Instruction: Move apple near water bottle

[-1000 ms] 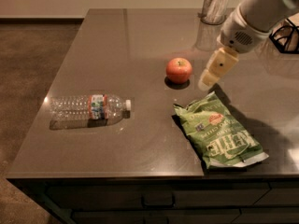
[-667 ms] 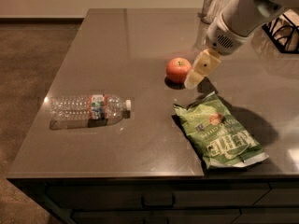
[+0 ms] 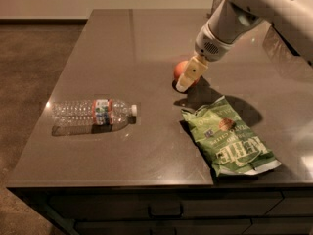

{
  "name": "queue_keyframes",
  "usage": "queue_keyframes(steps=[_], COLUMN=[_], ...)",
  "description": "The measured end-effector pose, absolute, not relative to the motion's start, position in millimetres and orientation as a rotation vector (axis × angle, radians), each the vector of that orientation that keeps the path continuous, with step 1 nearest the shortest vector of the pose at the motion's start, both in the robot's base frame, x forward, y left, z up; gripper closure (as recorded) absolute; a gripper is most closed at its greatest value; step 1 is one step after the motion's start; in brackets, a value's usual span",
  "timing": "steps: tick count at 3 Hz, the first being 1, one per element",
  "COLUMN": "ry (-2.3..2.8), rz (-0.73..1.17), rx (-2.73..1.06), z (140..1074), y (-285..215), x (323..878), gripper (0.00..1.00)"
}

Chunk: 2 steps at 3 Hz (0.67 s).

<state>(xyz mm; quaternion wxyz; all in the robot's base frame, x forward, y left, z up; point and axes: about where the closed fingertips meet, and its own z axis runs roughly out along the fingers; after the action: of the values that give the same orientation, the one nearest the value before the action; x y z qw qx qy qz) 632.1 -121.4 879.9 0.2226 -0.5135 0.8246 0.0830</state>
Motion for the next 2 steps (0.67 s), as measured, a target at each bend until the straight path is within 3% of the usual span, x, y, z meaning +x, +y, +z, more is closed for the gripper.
queue_keyframes(steps=[1,2], ry=[2.274,2.238], rz=[0.254,0.318], rx=[-1.439,-1.514], z=[873.3,871.9], y=[-115.8,-105.4], x=[642.7,651.7], gripper=[0.39,0.7])
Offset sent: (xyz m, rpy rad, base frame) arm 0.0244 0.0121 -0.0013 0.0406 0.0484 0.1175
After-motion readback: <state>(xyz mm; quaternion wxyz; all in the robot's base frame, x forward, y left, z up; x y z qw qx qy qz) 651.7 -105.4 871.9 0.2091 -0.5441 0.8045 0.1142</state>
